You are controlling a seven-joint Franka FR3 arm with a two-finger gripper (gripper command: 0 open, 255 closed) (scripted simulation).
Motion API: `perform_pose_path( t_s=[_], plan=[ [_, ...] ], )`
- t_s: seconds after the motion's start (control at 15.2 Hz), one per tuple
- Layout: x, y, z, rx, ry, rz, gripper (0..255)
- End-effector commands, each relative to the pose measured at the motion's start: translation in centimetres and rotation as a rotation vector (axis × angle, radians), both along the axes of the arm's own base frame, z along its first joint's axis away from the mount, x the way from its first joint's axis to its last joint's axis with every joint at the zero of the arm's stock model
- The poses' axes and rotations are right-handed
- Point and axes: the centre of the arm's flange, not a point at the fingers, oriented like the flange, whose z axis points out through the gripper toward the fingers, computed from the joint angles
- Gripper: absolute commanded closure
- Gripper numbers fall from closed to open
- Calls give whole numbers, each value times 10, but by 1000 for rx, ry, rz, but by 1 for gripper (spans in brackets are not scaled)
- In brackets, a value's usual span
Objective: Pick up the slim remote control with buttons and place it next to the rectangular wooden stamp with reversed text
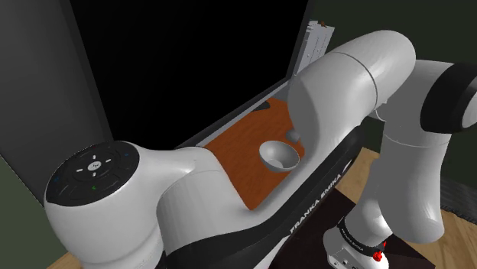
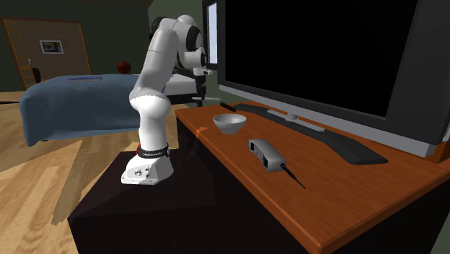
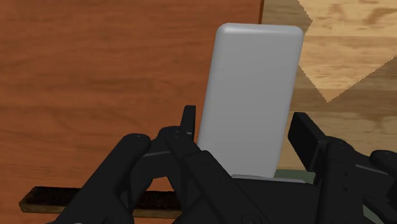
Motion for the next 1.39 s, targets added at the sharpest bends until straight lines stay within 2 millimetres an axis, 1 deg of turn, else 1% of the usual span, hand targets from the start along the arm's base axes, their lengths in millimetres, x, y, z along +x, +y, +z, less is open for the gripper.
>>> perform_pose_path(
  t_s=[0.0,0.33,0.86,0.92,1.25,1.32],
  plan=[
    [0,1,-11,1,0,0,255],
    [0,1,-37,1,0,0,255],
    [0,1,-39,1,0,0,255],
    [0,1,-39,1,0,0,0],
    [0,1,-39,1,0,0,0],
    [0,1,-26,1,0,0,0]
  ],
)
